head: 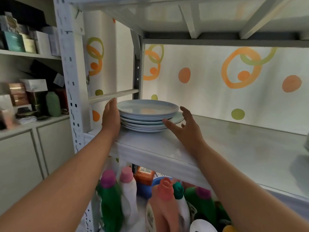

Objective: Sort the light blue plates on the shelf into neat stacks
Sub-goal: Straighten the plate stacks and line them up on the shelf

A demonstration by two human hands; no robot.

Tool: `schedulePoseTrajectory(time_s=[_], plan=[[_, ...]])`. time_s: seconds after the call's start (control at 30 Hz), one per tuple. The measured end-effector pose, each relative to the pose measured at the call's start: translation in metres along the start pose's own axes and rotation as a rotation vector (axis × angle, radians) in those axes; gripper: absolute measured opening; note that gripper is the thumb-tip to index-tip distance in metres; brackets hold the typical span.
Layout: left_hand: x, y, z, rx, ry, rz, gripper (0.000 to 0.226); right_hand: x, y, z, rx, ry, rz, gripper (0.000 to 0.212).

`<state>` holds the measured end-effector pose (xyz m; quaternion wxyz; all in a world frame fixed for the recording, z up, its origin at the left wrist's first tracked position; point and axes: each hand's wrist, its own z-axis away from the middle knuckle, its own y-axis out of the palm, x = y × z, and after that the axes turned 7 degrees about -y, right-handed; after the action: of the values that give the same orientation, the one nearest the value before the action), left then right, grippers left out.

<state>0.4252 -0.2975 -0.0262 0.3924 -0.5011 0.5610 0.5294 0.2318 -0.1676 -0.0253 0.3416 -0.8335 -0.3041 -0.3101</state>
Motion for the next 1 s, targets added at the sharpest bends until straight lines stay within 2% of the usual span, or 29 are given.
schedulePoseTrajectory(time_s=[0.23, 0.4, 0.53, 0.73, 1.0], plan=[[-0.005, 0.004, 0.008, 0.002, 0.017, -0.073, 0.061, -0.001, -0.002, 0.003, 0.116, -0.01, 0.061, 0.102], [-0.004, 0.004, 0.006, -0.022, 0.031, -0.148, 0.061, 0.001, -0.004, 0.001, 0.143, -0.016, 0.063, 0.104], [0.0, 0.004, 0.003, -0.031, 0.082, -0.258, 0.056, 0.0, -0.001, 0.0, 0.184, 0.003, 0.009, 0.114], [-0.002, 0.004, 0.002, -0.062, 0.072, -0.312, 0.054, 0.0, 0.004, -0.005, 0.217, 0.023, 0.039, 0.112], [-0.002, 0.006, 0.002, -0.012, 0.056, -0.376, 0.056, -0.004, 0.01, -0.01, 0.276, 0.065, 0.023, 0.117]])
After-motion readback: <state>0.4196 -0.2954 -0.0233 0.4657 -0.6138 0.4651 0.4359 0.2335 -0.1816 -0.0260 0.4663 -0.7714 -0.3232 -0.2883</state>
